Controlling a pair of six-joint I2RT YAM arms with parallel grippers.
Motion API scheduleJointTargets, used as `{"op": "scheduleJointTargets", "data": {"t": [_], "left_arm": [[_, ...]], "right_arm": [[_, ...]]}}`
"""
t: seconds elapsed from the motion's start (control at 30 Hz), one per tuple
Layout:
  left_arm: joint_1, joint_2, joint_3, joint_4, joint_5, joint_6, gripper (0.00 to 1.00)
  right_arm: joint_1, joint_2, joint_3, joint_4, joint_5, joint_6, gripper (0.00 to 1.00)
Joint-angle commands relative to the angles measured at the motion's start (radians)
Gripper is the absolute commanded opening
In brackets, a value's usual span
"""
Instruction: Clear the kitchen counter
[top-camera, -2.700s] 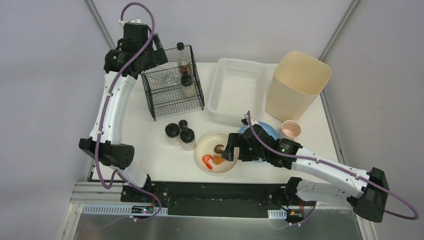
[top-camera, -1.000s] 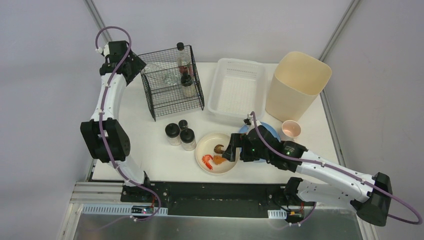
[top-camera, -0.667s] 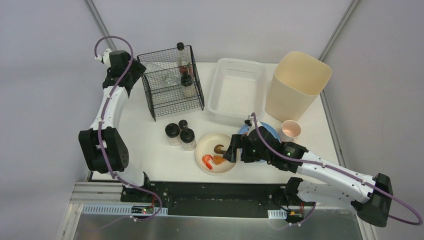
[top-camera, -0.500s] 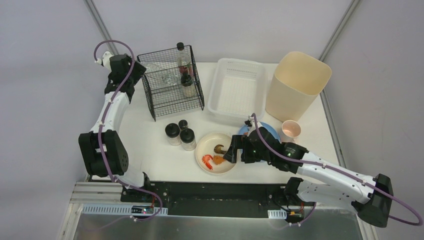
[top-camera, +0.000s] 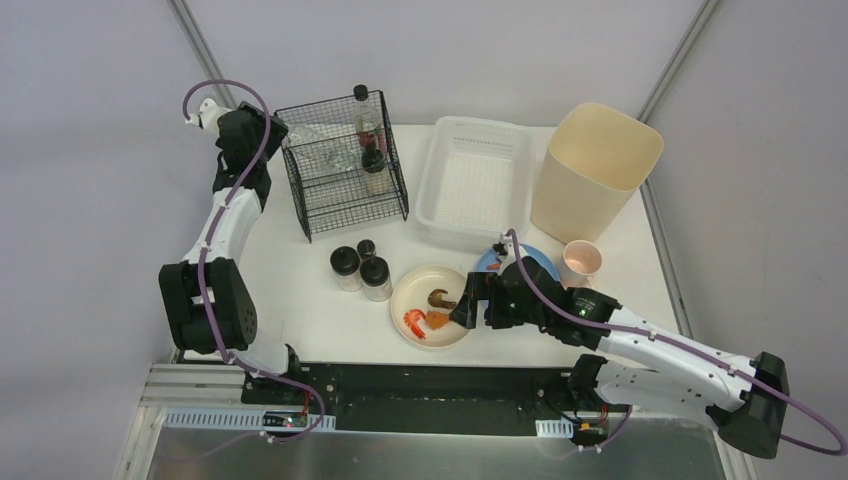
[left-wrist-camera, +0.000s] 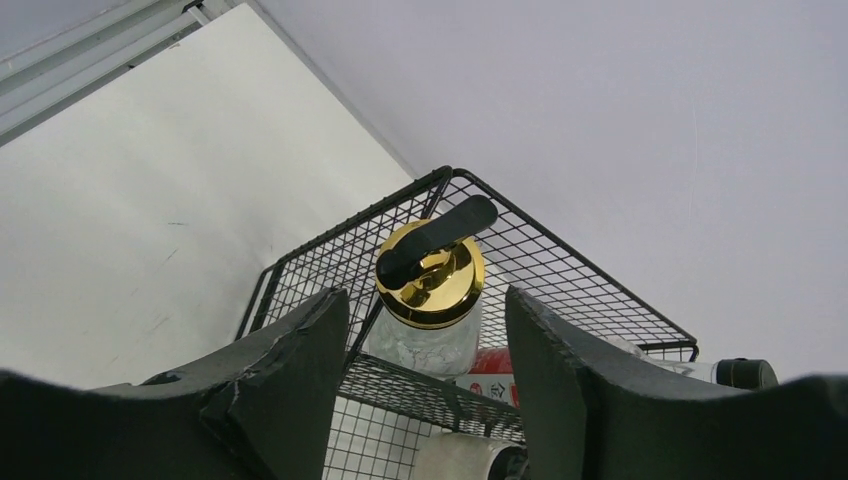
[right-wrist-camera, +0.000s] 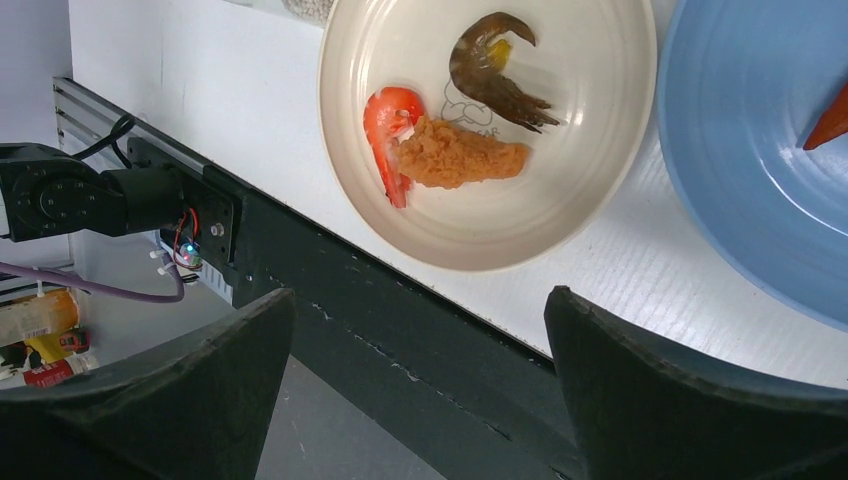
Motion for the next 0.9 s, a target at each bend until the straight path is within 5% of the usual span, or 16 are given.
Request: {"op": "scheduleJointTargets", "data": {"t": [0.0, 0.47, 0.87], "left_arm": [[0.01, 0.002, 0.009, 0.067, -0.027, 0.006, 0.57], [-0.008, -0.029, 0.043, 0.017, 0.023, 0.047, 0.09], [-0.11, -0.022, 0.192, -0.097, -0.031, 0.18, 0.0]], "right_arm": [[0.005, 0.001, -0.007, 0.016, -0.002, 0.001, 0.99], [0.005, 0.012, -0.018, 0.041, -0.016, 0.009, 0.99], [0.005, -0.012, -0.021, 0.029, -0.018, 0.01, 0.99]]}}
